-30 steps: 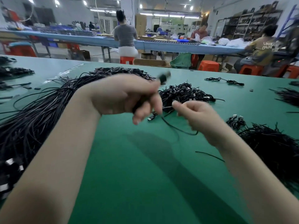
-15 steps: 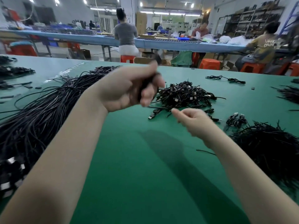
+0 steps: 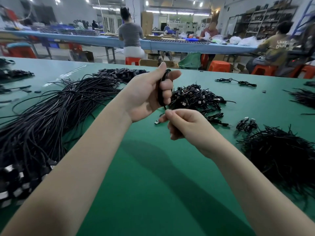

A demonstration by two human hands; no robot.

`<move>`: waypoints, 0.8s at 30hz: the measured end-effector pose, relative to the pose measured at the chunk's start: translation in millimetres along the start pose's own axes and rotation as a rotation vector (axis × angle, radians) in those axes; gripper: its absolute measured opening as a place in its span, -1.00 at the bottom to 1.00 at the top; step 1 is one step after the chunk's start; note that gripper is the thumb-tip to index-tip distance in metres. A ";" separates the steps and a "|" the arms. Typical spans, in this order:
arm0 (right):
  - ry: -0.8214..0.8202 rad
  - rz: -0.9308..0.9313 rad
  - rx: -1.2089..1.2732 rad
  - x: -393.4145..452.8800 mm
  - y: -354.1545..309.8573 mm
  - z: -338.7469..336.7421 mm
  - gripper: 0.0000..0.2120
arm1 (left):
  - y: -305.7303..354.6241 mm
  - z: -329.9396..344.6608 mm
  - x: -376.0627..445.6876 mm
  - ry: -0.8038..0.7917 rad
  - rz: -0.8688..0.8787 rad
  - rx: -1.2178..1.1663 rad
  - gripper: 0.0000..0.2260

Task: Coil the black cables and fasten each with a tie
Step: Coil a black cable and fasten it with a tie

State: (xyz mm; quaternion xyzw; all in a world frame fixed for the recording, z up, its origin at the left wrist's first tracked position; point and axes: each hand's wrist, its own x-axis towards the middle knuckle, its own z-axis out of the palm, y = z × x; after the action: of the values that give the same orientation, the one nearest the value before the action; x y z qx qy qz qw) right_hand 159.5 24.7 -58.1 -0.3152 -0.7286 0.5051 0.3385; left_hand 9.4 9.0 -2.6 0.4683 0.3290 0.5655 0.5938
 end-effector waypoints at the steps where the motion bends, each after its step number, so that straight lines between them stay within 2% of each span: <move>1: 0.001 0.016 -0.065 0.9 4.6 -3.8 -0.73 | -0.5 -0.3 0.7 0.004 0.000 -0.012 -0.65; 4: 0.101 -0.003 -0.393 4.1 12.6 -16.7 -0.77 | -2.4 -3.0 3.1 -0.009 -0.040 -0.033 -0.70; 6: 0.173 0.014 -0.234 5.9 10.5 -21.7 -0.79 | -6.0 -4.1 4.5 -0.028 -0.094 -0.050 -0.73; 9: 0.139 0.074 0.122 7.5 5.0 -22.6 -0.82 | -16.9 -2.4 5.9 -0.046 -0.178 -0.041 -0.75; 12: 0.167 0.082 0.176 8.0 7.8 -21.7 -0.90 | -25.4 0.7 7.1 -0.029 -0.217 -0.023 -0.74; 15: 0.175 0.093 0.203 8.3 12.5 -20.2 -0.93 | -26.8 2.5 7.3 0.031 -0.197 0.115 -0.74; 21: 0.152 0.070 0.239 11.8 19.2 -10.5 -0.86 | -23.9 9.4 5.5 0.118 -0.174 0.399 -0.70; 24: 0.175 0.075 0.276 12.9 20.7 -8.7 -0.79 | -24.2 9.7 5.0 0.166 -0.125 0.664 -0.66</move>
State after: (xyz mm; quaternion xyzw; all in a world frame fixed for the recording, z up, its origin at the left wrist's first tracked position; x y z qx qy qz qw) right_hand 161.7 45.6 -73.3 -0.3356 -0.6076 0.5834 0.4218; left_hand 27.8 13.9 -21.1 0.5673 0.5702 0.4265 0.4137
